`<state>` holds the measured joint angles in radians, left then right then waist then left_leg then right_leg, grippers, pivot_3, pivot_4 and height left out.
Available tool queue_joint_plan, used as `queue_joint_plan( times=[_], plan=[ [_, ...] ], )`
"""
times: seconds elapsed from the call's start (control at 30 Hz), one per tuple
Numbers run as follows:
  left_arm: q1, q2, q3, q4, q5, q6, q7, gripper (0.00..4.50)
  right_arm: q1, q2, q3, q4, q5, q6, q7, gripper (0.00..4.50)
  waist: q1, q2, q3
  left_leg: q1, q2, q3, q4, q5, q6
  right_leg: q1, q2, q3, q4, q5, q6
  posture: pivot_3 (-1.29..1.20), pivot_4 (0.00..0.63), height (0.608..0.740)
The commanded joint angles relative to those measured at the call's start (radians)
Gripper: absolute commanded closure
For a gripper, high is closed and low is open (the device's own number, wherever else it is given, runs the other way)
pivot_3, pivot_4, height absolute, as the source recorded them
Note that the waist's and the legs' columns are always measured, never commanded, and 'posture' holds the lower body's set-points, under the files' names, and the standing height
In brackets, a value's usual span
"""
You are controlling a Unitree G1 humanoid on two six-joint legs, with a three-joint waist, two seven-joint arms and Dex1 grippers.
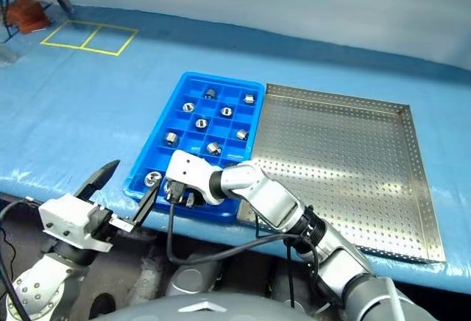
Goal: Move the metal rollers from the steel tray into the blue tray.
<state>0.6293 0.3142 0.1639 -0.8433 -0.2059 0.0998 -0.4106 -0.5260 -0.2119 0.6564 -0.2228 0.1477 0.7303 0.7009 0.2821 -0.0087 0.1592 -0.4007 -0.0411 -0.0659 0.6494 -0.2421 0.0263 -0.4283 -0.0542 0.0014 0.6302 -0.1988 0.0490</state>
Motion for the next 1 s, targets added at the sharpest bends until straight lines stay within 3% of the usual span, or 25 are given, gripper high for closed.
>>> queue_joint_plan(
  times=[0.03, 0.2, 0.5, 0.8, 0.9, 1.0],
  plan=[
    [-0.022, 0.009, -0.014, -0.041, -0.008, -0.011, -0.003, 0.0, 0.012, -0.032, -0.052, -0.062, 0.007, 0.022, 0.0, 2.78, 0.018, 0.0, 0.0, 0.0, 0.0, 0.0, 0.0, 0.0, 0.0, 0.0, 0.0, 0.0, -0.001, 0.0, 0.0, 0.45, 0.15, 0.74],
    [-0.056, 0.027, -0.029, -0.028, -0.018, 0.005, -0.019, 0.0, 0.042, -0.1, -0.097, -0.149, 0.02, 0.072, 0.001, 2.78, 0.05, 0.0, 0.0, -0.002, 0.0, 0.0, 0.0, 0.0, 0.0, 0.0, 0.0, -0.001, -0.002, 0.0, 0.0, 0.42, 0.15, 0.74],
    [-0.091, 0.046, -0.028, -0.017, -0.041, 0.032, -0.037, 0.0, 0.092, -0.169, -0.084, -0.221, 0.028, 0.128, 0.005, 2.78, 0.053, 0.0, 0.0, -0.006, 0.0, 0.001, 0.0, -0.002, -0.003, 0.0, 0.004, -0.003, -0.002, 0.0, 0.0, 0.39, 0.15, 0.74],
    [-0.124, 0.057, -0.046, -0.008, -0.045, 0.05, -0.041, 0.0, 0.121, -0.079, -0.04, -0.053, -0.035, 0.078, -0.071, 2.78, 0.038, -0.001, -0.001, -0.005, 0.003, 0.001, 0.001, -0.004, -0.006, 0.001, 0.01, -0.003, -0.002, 0.0, 0.0, 0.38, 0.15, 0.74],
    [-0.131, 0.063, -0.047, -0.006, -0.048, 0.052, -0.045, 0.0, 0.122, -0.071, -0.068, -0.055, -0.034, 0.07, -0.078, 1.79, 0.029, -0.001, -0.002, -0.002, 0.008, 0.002, 0.001, -0.005, -0.009, 0.002, 0.014, -0.003, -0.002, -0.001, -0.003, 0.37, 0.15, 0.74],
    [-0.15, 0.07, -0.047, -0.007, -0.061, 0.061, -0.053, 0.0, 0.116, -0.061, -0.124, -0.088, -0.023, 0.092, -0.1, 1.64, 0.028, -0.001, -0.002, 0.001, 0.014, 0.0, 0.001, -0.005, -0.012, 0.002, 0.019, -0.004, -0.002, -0.005, -0.011, 0.36, 0.15, 0.74]
  ],
)
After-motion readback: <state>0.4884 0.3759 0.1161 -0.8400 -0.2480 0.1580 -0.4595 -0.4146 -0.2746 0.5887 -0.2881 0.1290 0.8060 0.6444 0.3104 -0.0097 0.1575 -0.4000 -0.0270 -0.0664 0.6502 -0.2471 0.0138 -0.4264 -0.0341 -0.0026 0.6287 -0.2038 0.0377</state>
